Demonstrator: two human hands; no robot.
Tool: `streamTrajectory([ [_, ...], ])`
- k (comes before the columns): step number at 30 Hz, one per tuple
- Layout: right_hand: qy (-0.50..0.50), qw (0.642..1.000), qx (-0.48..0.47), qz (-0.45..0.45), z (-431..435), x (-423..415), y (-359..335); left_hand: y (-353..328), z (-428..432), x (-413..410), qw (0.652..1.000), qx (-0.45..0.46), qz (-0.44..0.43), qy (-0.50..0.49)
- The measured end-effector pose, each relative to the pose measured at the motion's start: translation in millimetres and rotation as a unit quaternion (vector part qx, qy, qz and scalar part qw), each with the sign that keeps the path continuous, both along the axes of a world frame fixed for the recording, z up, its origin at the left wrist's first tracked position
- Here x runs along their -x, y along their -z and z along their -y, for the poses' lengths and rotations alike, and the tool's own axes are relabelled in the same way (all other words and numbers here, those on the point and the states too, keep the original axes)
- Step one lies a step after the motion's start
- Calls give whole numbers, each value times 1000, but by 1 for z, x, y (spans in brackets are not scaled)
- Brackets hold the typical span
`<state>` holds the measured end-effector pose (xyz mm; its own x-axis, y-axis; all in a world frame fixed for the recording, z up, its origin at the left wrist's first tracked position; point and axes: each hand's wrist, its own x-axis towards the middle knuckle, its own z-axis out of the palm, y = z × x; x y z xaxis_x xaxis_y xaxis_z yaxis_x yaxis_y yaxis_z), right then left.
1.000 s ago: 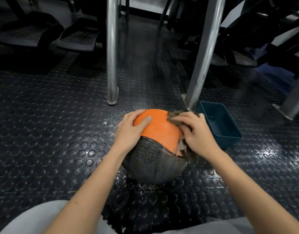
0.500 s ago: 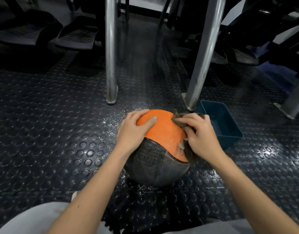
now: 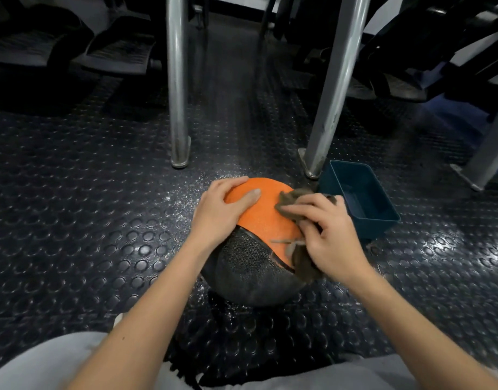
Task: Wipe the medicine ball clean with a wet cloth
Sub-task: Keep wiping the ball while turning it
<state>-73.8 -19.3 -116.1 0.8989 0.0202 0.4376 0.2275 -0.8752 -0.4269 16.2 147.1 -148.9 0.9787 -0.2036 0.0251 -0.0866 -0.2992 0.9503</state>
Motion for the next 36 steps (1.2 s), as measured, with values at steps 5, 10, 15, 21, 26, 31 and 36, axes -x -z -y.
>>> streamTrajectory([
  [5, -62, 998, 27, -1, 3, 0, 2, 1, -7, -1, 1000, 24, 7, 16],
  [10, 56, 995, -46, -72, 23, -18, -6, 1, 0, 0, 1000, -8, 6, 26],
  [15, -80, 995, 47, 26, -6, 12, 1, 1, -2, -1, 999, 28, 15, 18],
  [21, 54, 986, -127, -93, 33, -26, -2, -1, -5, 4, 999, -3, 20, 44],
  [26, 45, 991, -97, -80, 18, -17, -6, -1, 1, 8, 999, -8, 33, 41],
  [31, 1, 996, -35, -76, 17, -18, -6, 3, -5, 10, 997, 2, 49, 64],
  [36, 57, 979, -153, -125, 35, -25, -7, -3, 2, 16, 995, -37, 53, 81],
])
